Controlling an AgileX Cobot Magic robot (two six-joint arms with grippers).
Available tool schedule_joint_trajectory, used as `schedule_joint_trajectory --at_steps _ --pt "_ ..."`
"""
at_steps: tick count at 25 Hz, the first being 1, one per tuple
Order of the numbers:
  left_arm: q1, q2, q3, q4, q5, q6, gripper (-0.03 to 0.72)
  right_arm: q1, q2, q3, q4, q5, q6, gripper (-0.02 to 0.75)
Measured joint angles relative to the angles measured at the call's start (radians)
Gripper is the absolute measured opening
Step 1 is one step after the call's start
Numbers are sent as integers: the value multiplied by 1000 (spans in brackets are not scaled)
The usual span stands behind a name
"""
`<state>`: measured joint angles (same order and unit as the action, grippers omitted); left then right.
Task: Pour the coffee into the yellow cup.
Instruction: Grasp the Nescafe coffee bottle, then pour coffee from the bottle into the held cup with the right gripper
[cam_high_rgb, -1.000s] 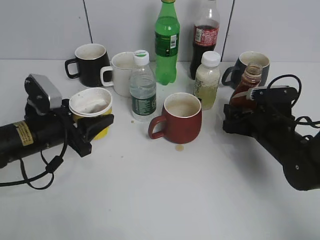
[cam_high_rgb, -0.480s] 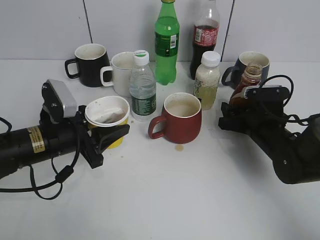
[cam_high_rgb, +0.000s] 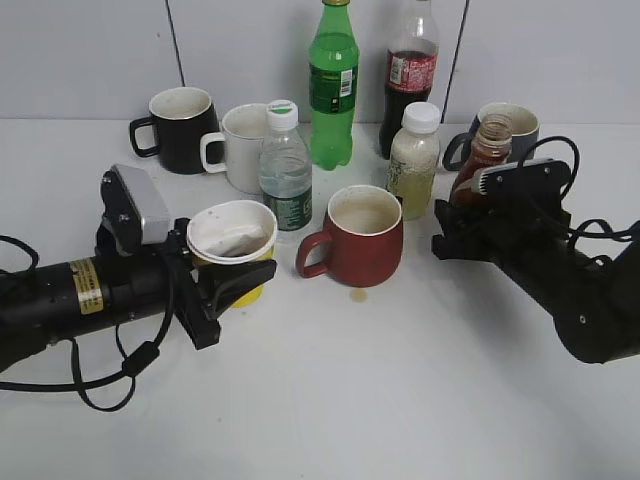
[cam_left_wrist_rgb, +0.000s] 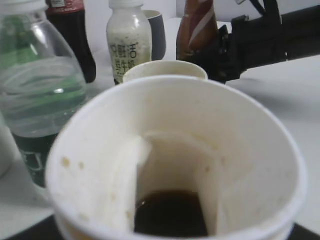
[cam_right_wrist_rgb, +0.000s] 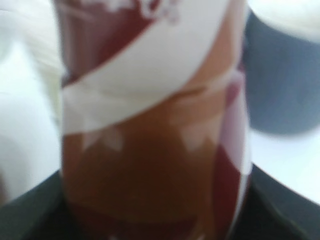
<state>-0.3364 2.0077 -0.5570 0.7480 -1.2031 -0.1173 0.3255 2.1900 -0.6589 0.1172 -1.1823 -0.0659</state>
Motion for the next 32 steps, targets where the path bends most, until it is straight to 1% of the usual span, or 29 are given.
schedule_joint_trajectory --at_steps 4,8,11,13,15,16,18,20,26,29,32 --pt "-21 0 0 -1 0 -2 370 0 -115 36 -117 20 -49 503" --pt "-25 0 0 0 0 -13 370 1 -242 51 -226 101 -71 503" --pt "-28 0 0 1 0 -20 370 28 -309 51 -260 170 -146 503" --pt "-39 0 0 0 1 -21 370 68 -336 51 -255 199 -216 503" --pt "-68 0 -5 0 1 -21 372 122 -345 49 -228 218 -308 503" --pt "-68 0 -5 0 1 -21 372 144 -345 45 -215 234 -363 503" --pt "-117 0 -25 -4 1 -21 379 189 -345 41 -195 254 -470 503" --pt "-139 0 -29 -12 1 -21 379 225 -345 29 -168 259 -563 503" --pt "-187 -13 -37 -47 1 -22 380 239 -346 9 -127 258 -824 503" --pt "-197 -13 -49 -49 1 -28 380 239 -346 9 -123 255 -946 503" --pt "-200 -13 -50 -68 1 -29 380 241 -346 9 -117 234 -1023 503"
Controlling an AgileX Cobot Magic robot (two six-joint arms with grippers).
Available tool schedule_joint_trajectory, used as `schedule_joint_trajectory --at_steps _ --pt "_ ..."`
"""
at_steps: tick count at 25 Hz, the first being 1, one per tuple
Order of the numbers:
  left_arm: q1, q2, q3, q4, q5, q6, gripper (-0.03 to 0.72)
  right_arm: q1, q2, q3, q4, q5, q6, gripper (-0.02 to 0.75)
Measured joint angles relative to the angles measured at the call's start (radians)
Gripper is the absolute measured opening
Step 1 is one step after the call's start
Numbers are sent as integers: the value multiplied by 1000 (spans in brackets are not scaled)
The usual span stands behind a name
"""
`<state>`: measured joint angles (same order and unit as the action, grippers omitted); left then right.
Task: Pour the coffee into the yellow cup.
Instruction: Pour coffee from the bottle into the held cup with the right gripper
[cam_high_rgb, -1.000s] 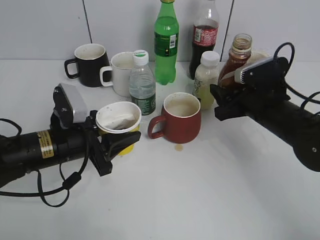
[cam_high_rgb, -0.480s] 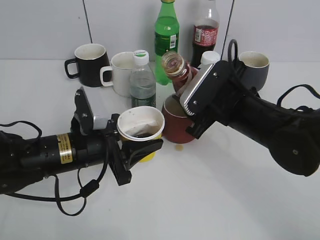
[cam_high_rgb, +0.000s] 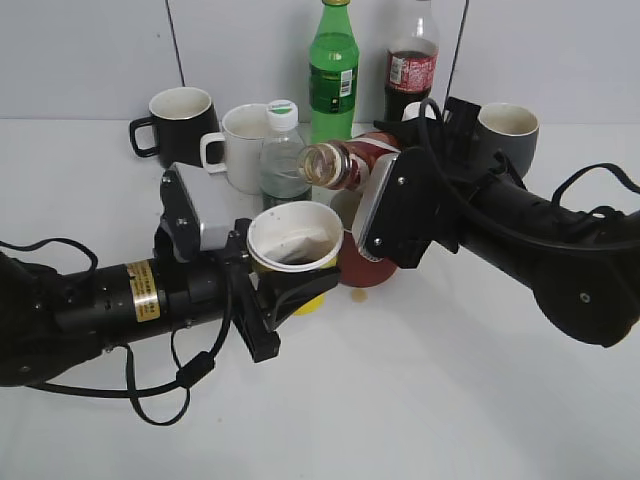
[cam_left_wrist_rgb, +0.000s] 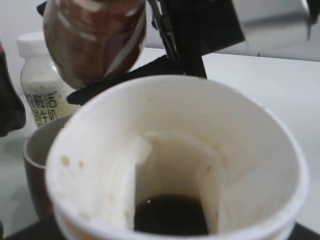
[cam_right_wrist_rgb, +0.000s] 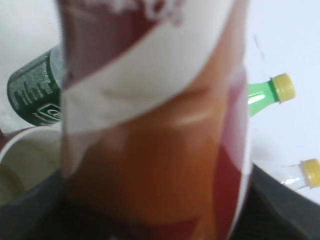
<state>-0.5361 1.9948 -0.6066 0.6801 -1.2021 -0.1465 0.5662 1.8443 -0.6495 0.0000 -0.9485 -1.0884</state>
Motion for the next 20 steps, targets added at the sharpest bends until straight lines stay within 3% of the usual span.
schedule_joint_trajectory --at_steps 20 --pt "0 0 -1 -30 46 -3 380 0 0 0 0 -73 -254 503"
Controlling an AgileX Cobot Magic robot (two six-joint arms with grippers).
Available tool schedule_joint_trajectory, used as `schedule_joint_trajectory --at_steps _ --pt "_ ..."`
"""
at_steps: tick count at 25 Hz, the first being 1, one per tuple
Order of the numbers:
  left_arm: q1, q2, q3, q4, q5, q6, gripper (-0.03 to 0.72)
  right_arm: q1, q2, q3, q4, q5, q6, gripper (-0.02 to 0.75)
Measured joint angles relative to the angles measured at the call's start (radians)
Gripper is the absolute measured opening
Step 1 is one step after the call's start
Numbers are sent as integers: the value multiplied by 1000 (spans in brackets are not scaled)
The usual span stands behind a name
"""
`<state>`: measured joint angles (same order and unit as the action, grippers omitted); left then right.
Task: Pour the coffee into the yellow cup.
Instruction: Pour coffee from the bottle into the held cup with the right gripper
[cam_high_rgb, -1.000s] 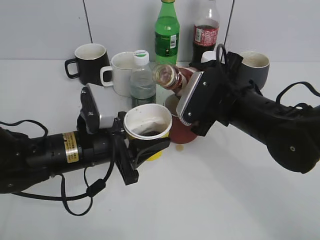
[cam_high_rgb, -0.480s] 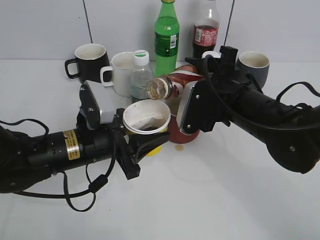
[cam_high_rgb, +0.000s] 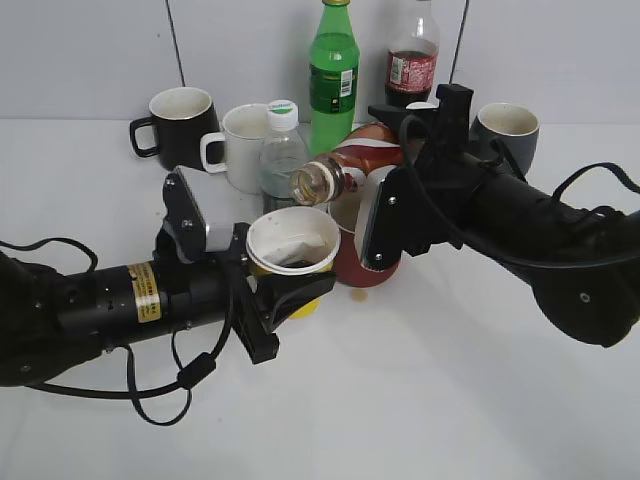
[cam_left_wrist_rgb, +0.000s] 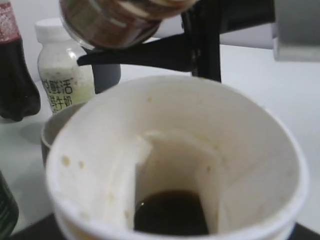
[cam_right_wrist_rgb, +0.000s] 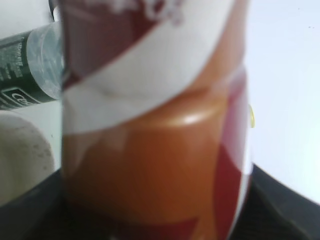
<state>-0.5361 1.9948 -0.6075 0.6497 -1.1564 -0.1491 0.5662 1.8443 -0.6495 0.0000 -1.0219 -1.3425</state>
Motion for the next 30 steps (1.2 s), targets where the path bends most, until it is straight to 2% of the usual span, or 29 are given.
schedule_joint_trajectory --at_steps 30 --pt "0 0 0 49 17 -1 380 0 0 0 0 -30 -158 503"
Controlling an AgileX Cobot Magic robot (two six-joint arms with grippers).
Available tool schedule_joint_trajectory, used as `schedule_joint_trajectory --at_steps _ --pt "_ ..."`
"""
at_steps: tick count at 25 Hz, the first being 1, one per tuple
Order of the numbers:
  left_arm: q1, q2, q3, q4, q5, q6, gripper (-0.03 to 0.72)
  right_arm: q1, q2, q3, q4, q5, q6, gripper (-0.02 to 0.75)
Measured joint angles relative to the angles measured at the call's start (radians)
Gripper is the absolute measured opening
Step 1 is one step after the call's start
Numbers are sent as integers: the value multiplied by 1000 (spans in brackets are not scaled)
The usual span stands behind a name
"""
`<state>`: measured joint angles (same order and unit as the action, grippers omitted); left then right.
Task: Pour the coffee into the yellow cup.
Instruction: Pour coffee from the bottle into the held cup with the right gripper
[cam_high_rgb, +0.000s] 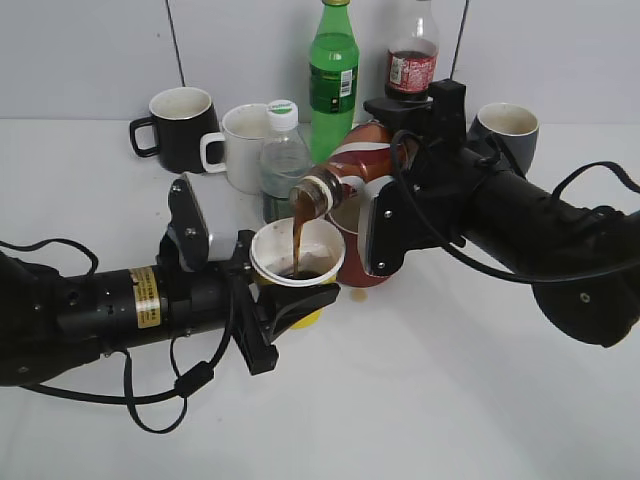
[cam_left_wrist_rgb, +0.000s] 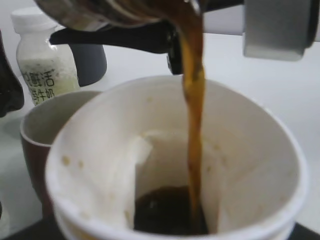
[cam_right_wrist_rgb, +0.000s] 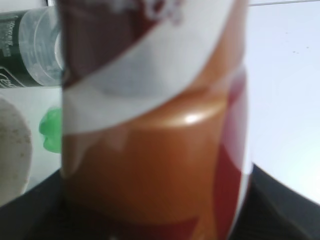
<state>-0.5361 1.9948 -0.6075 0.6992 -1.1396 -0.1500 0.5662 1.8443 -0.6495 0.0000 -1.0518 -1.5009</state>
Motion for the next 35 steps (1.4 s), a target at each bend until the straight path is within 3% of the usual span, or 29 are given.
schedule_joint_trajectory --at_steps 35 --pt "0 0 0 1 2 0 380 0 0 0 0 -24 -3 503"
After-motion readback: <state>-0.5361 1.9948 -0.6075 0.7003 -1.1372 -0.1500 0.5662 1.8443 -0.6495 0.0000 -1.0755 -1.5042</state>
